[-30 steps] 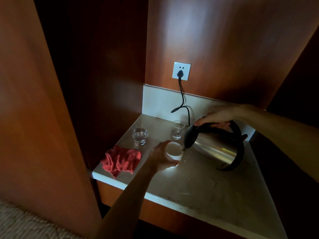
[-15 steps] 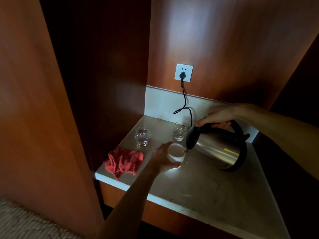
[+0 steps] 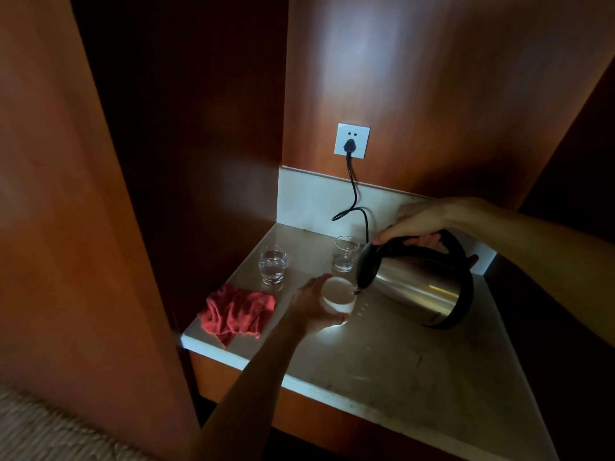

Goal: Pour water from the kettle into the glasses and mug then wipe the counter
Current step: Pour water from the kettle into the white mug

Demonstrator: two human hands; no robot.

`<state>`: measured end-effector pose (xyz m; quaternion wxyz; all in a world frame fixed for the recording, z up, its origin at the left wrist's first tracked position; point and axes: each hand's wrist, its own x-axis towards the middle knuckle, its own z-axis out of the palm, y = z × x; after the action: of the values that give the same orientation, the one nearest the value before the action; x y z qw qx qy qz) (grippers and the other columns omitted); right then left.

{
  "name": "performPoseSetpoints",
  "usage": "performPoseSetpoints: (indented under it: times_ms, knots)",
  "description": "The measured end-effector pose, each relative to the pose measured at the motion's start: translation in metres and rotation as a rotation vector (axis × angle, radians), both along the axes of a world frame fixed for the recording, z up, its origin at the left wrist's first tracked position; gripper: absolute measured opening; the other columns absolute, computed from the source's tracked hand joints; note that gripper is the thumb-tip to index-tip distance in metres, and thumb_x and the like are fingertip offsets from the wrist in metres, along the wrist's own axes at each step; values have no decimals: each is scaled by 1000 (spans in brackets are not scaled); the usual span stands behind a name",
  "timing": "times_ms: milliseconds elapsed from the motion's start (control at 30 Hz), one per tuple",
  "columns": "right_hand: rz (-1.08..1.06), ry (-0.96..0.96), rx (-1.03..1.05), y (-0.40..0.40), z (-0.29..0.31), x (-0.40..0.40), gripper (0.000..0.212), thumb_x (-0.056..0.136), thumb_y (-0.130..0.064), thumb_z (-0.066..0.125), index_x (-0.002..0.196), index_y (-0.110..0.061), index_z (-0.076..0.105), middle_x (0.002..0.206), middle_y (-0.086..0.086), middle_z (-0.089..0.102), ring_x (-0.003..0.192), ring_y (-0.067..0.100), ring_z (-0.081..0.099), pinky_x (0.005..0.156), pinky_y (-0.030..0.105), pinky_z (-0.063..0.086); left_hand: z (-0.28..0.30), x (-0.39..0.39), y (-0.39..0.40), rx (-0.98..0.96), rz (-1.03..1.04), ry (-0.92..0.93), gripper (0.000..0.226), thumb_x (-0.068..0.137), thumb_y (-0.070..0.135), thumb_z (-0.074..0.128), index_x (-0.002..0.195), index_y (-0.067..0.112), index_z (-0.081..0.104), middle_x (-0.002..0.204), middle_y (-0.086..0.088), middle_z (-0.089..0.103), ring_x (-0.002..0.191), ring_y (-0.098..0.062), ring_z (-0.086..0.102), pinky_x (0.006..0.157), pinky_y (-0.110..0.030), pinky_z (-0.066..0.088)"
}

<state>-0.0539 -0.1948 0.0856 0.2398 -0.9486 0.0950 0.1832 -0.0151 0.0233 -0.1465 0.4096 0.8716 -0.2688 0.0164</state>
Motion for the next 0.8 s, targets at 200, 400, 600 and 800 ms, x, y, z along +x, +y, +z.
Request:
performPoseSetpoints:
  times_ms: [200,400,600,800]
  knots:
    - [14,1,42,0,7,-9,54,67,-67,77,79,-16,62,73,9,57,61,25,48,58,32,38,2,-2,2,-20,-4,-14,91,55,46,90,135,29,49,125,1,61,108,-17,61,94,-29,50]
    - [13,7,36,5,7,-8,53,66,-66,77,77,-16,61,72,9,55,60,25,46,56,33,37,3,-2,1,-23,-3,1,92,55,48,90,135,30,48,127,3,60,110,-16,60,95,-29,49]
    - [44,-3,56,3,8,-8,54,67,-67,76,75,-15,61,66,7,56,58,24,47,55,32,37,1,-2,1,-31,6,3,92,55,47,90,135,30,48,126,3,61,109,-16,60,95,-31,50]
    - [48,-1,20,5,7,-5,50,74,-64,74,77,-16,61,70,9,57,59,24,48,56,33,38,1,-1,2,-29,-2,5,93,55,47,90,136,30,47,128,2,60,111,-17,60,97,-33,49]
